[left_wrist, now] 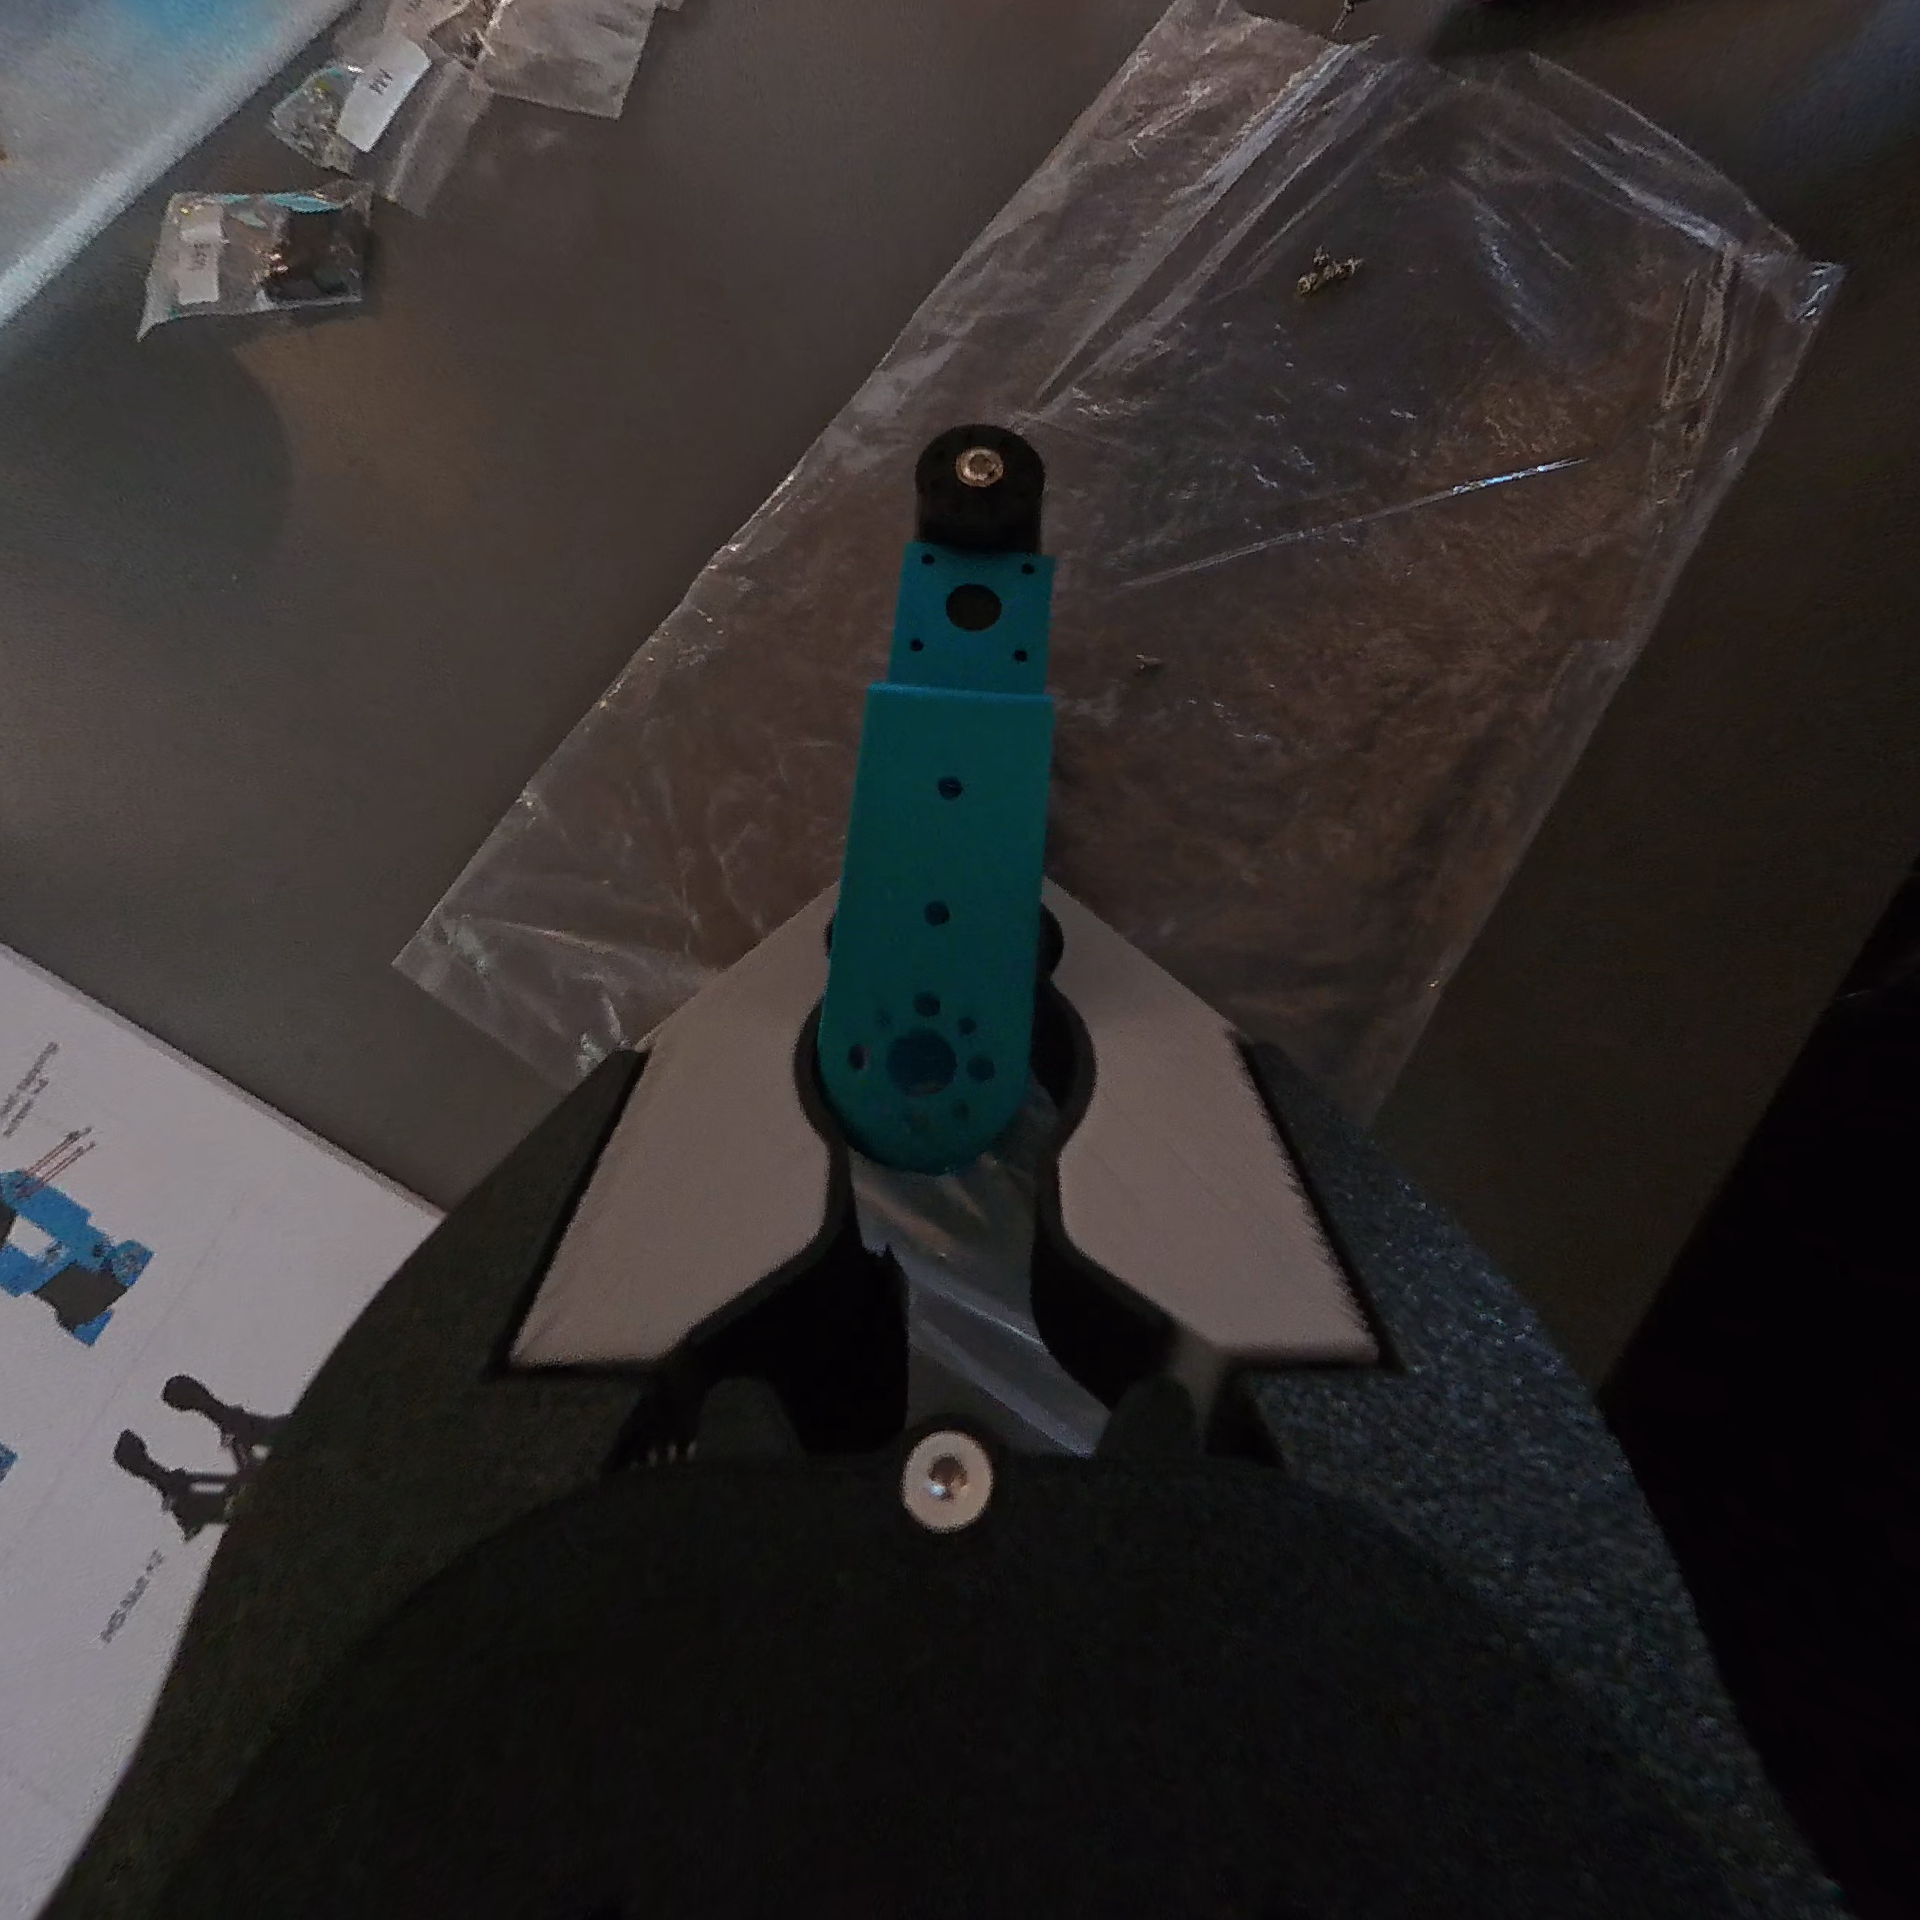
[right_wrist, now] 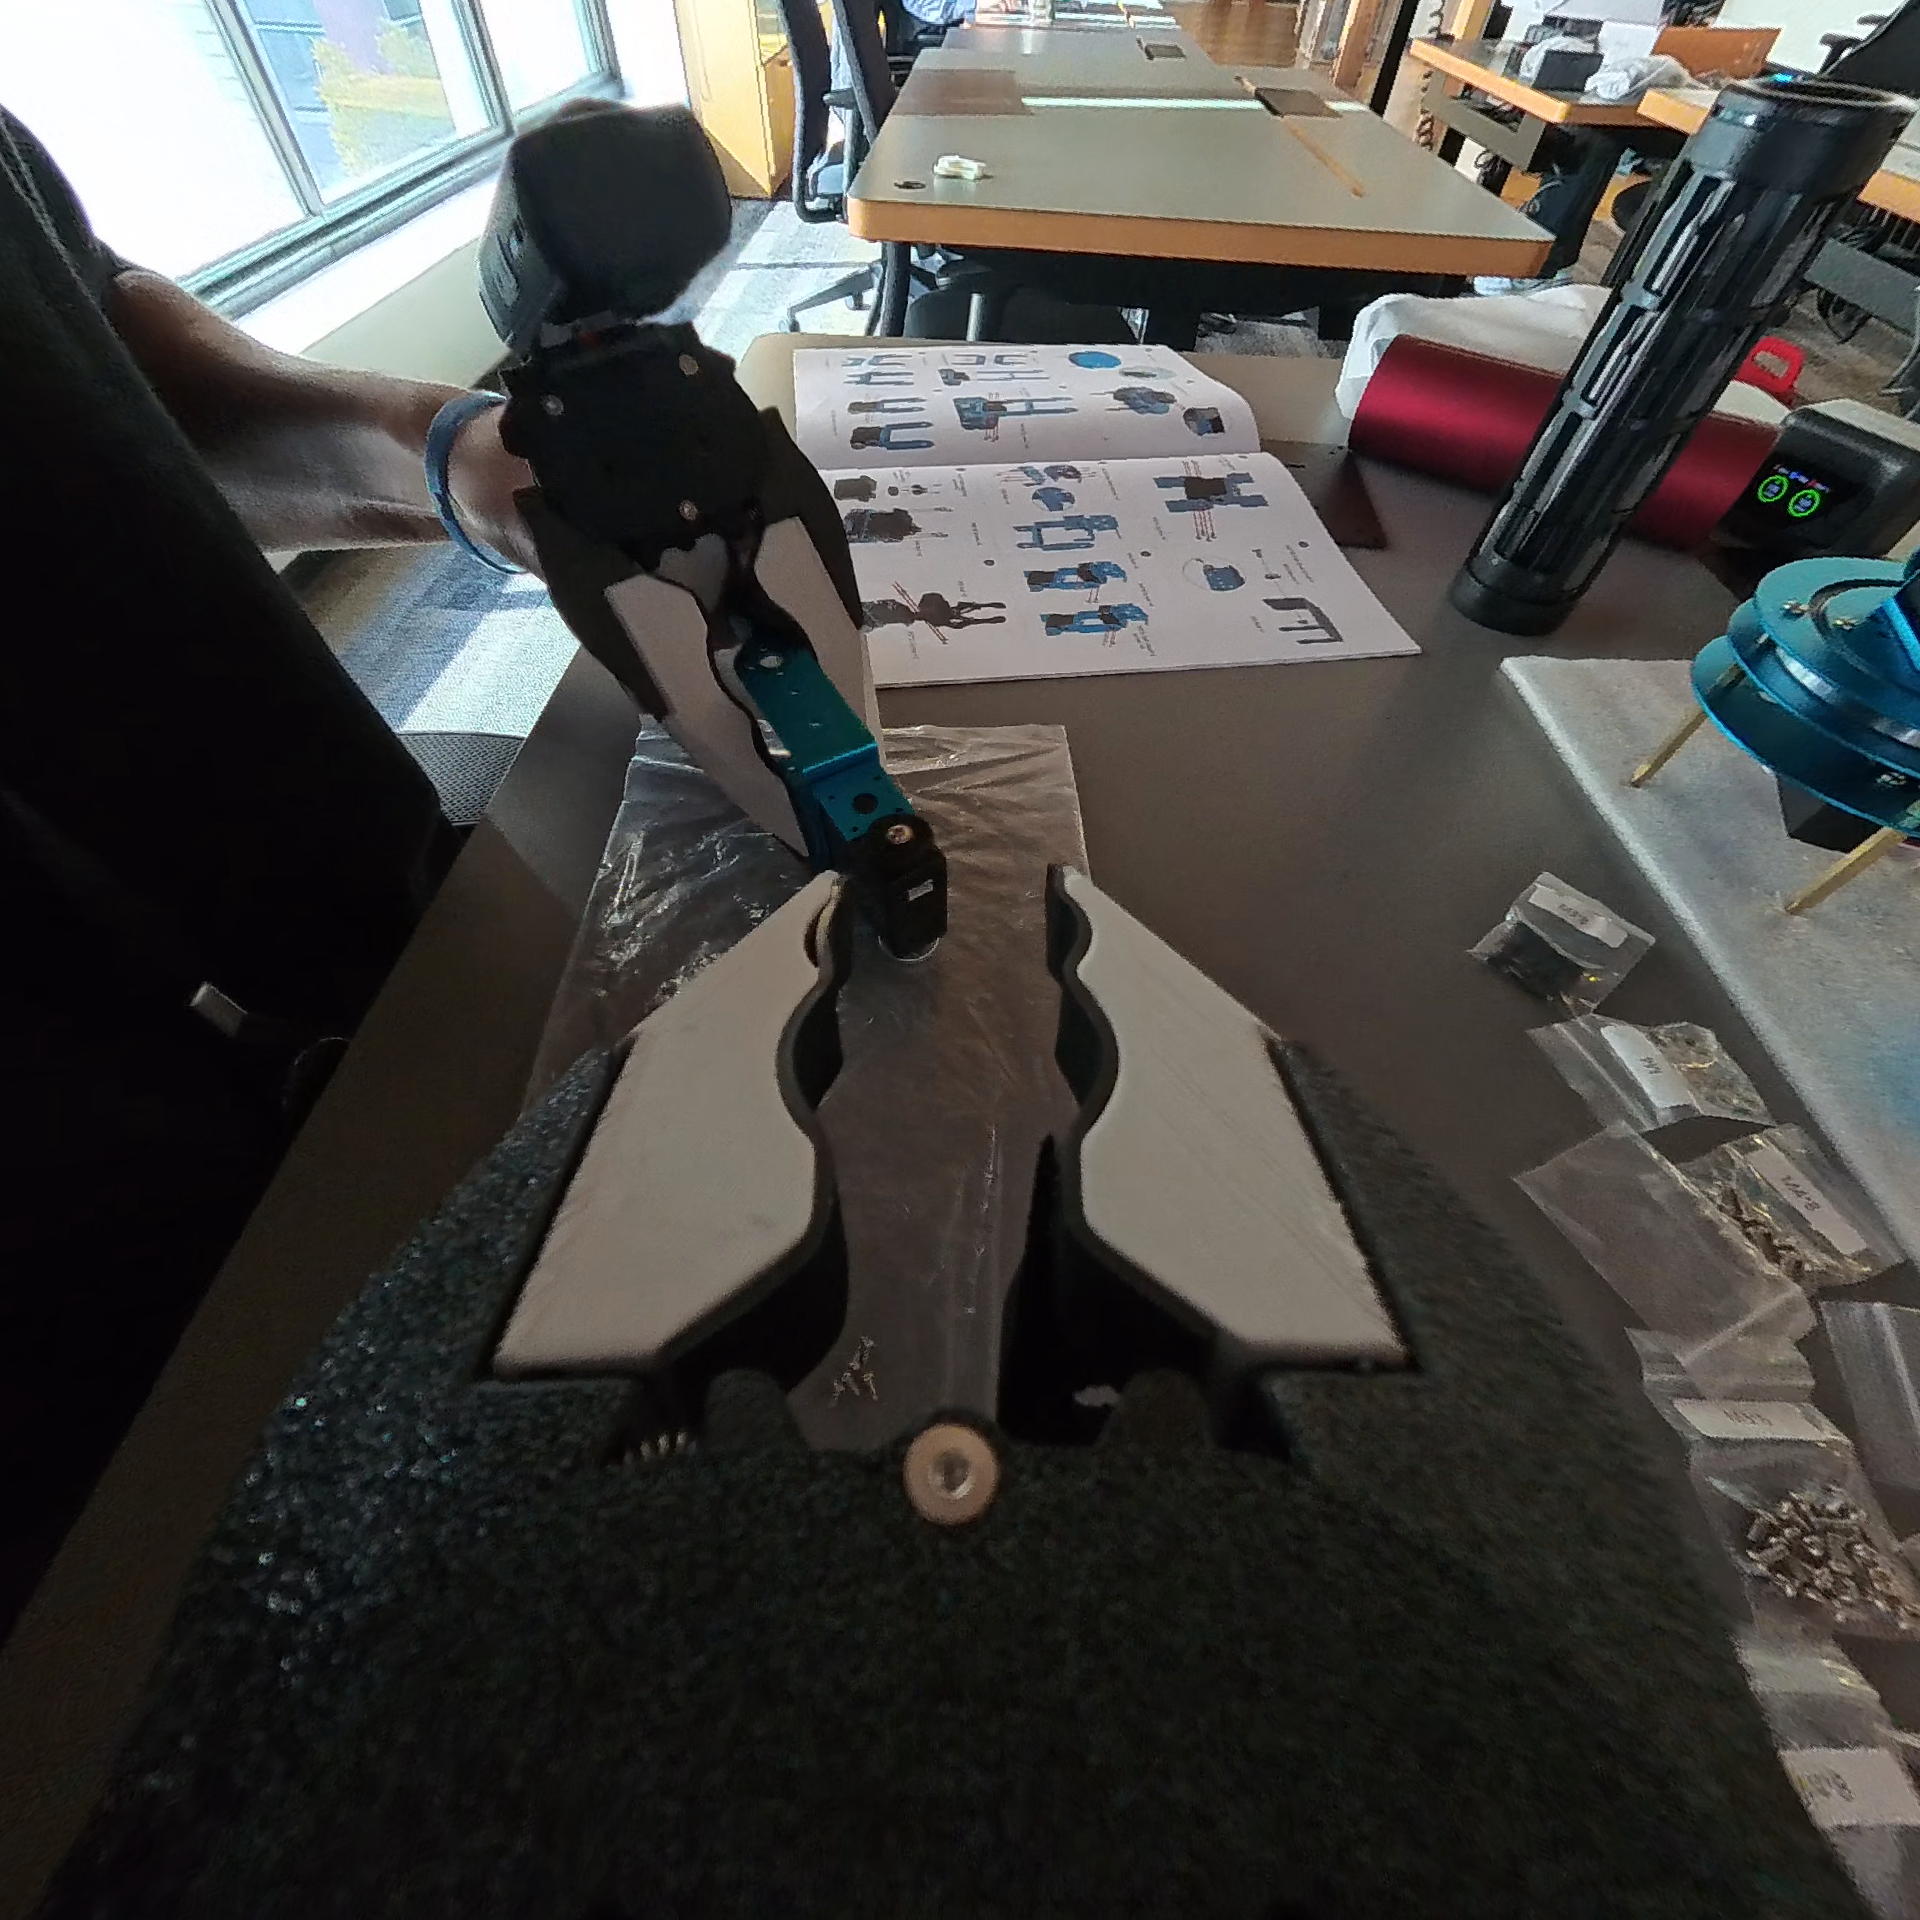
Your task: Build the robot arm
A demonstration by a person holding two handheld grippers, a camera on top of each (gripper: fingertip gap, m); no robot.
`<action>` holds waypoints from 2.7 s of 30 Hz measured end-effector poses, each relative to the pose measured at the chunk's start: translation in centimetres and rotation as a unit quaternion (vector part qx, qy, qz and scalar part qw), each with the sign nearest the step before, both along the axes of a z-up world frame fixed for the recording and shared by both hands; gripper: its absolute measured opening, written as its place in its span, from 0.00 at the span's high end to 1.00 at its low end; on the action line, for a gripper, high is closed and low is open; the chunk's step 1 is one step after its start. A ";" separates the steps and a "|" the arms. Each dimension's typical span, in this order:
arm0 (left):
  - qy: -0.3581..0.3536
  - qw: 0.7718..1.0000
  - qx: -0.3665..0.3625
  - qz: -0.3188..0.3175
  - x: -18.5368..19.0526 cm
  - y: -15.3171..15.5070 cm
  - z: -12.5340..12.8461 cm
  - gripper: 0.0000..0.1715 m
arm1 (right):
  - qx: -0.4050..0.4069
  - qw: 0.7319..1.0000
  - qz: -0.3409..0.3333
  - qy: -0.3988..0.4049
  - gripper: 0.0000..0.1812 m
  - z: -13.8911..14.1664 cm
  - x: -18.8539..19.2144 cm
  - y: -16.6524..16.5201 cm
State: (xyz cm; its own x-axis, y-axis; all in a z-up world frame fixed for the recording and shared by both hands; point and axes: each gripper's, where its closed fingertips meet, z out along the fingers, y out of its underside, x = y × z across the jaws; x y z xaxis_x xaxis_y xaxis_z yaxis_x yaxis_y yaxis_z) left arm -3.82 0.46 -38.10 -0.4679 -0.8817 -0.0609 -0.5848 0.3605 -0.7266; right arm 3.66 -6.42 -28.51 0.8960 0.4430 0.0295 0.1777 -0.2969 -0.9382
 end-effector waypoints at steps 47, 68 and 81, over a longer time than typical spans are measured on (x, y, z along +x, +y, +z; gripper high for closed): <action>-0.065 0.996 -0.063 0.003 -1.5 0.3 3.4 0.84 | -0.135 0.978 0.141 -0.070 0.86 -7.2 -4.4 5.1; -0.059 0.996 -0.063 -0.028 -1.6 0.3 3.3 0.84 | -0.123 0.975 0.177 -0.054 0.88 -7.2 -4.5 4.8; -0.051 0.996 -0.054 -0.049 -1.6 0.4 3.2 0.84 | -0.120 0.972 0.194 -0.052 0.88 -7.2 -4.5 4.7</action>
State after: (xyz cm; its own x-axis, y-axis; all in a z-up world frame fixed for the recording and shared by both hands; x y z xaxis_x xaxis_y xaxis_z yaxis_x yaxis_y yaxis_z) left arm -5.38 0.84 -34.85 -0.5484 -0.8360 -0.0196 -0.4723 0.3290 -0.8177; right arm -0.89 -1.73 -35.68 0.6582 0.7520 -0.0359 0.4096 -0.3977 -0.8210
